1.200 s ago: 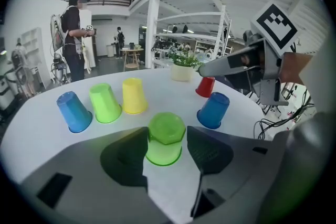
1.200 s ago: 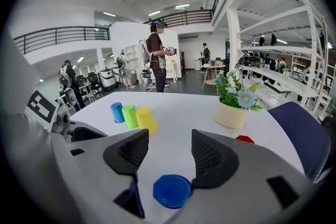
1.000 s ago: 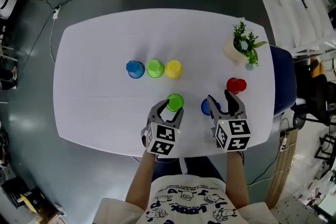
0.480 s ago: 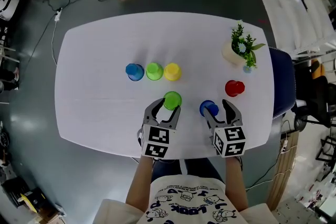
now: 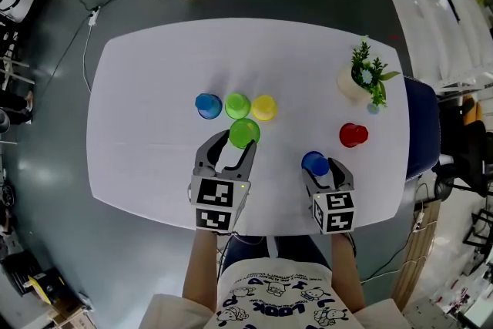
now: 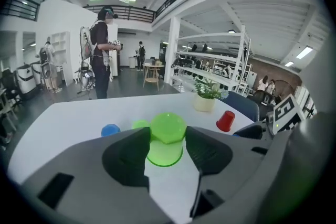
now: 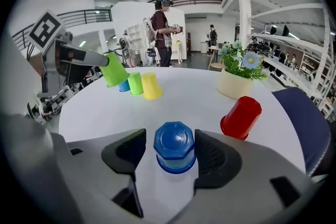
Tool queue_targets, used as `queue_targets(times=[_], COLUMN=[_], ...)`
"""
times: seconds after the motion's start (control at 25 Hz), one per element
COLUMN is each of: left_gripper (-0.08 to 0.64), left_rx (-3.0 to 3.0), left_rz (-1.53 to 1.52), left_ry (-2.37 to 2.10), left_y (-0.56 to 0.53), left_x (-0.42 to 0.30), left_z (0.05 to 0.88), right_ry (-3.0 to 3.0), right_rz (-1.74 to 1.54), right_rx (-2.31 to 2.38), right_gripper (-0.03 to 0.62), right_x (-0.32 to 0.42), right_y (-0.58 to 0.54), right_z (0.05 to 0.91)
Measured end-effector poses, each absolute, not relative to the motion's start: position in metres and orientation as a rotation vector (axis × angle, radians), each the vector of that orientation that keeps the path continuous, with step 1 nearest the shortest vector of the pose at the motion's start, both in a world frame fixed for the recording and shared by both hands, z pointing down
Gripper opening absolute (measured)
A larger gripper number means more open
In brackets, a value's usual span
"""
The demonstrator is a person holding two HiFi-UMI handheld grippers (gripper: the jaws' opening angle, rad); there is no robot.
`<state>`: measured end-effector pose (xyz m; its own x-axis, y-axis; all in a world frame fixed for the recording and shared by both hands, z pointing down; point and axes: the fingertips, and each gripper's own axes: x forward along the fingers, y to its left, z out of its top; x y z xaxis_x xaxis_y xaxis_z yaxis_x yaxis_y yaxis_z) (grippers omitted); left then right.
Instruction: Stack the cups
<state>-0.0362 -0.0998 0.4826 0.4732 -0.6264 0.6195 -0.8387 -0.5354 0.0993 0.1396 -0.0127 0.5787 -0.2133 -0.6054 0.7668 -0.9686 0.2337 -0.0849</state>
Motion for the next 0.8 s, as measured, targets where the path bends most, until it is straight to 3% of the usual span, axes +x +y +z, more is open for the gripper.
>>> queue_targets(times=[0.12, 0.8], left_gripper=[0.226, 0.225], left_rx=[2.307, 2.224], left_rz=[0.748, 0.83], left_ry=[-1.262, -1.319], left_y=[-0.11, -0.17], left_x=[-0.051, -0.097], left_z=[0.475, 0.482], right_ry=[-1.876, -2.01], right_rz=[0.771, 0.709], right_rx=[1.474, 1.488], right_gripper=[0.253, 0.25], right_x=[0.141, 0.087], right_y=[-0.014, -0.078], right_z=[0.583, 0.533])
